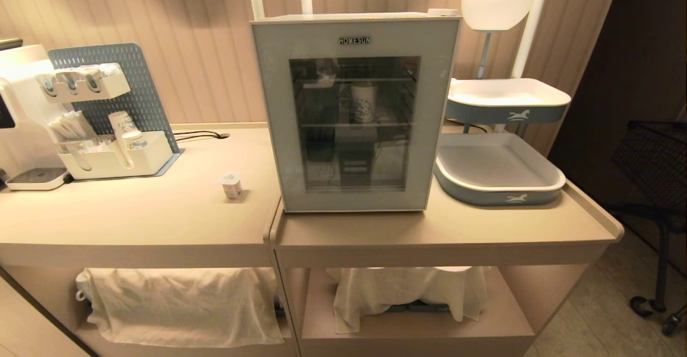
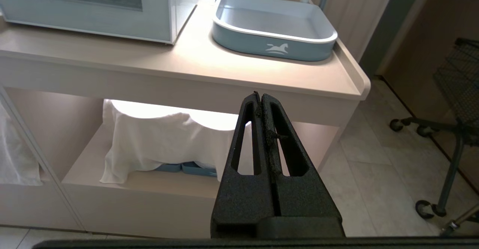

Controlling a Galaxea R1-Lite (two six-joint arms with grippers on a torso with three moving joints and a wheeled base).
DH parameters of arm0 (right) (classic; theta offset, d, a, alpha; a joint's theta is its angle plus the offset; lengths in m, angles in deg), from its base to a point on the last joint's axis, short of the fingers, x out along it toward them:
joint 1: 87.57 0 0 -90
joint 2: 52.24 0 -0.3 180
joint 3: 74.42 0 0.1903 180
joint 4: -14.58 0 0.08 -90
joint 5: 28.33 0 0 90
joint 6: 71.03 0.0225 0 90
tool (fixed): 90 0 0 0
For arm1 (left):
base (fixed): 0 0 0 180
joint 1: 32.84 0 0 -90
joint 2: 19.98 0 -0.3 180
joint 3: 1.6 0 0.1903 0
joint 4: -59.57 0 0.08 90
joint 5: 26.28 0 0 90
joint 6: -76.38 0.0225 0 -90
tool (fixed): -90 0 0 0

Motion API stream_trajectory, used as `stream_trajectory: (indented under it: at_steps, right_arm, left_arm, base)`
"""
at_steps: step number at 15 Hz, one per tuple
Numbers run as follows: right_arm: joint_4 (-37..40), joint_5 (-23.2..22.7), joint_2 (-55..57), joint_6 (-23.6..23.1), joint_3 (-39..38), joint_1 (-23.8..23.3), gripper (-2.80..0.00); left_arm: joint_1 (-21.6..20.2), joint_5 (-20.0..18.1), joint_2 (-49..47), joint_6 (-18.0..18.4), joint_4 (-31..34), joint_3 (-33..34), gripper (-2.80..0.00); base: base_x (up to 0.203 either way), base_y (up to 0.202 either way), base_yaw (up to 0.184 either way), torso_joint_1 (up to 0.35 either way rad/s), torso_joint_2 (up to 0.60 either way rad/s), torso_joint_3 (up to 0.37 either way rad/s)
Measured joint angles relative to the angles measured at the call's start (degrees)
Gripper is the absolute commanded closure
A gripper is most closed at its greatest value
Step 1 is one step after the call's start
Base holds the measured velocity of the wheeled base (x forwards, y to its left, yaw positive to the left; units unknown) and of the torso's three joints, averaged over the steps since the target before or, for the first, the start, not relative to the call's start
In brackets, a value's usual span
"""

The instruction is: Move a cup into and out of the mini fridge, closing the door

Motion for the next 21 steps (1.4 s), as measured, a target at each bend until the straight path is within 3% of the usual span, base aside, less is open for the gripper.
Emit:
stream_trajectory:
  at_steps: [21]
  right_arm:
    - [-2.18,0.6,-0.1,3.54,-0.57,-0.02,0.0]
  left_arm:
    - [0.0,-0.09,0.0,0.6,-0.06,0.0,0.0]
  base:
    - [0.0,0.004,0.0,0.0,0.0,0.0]
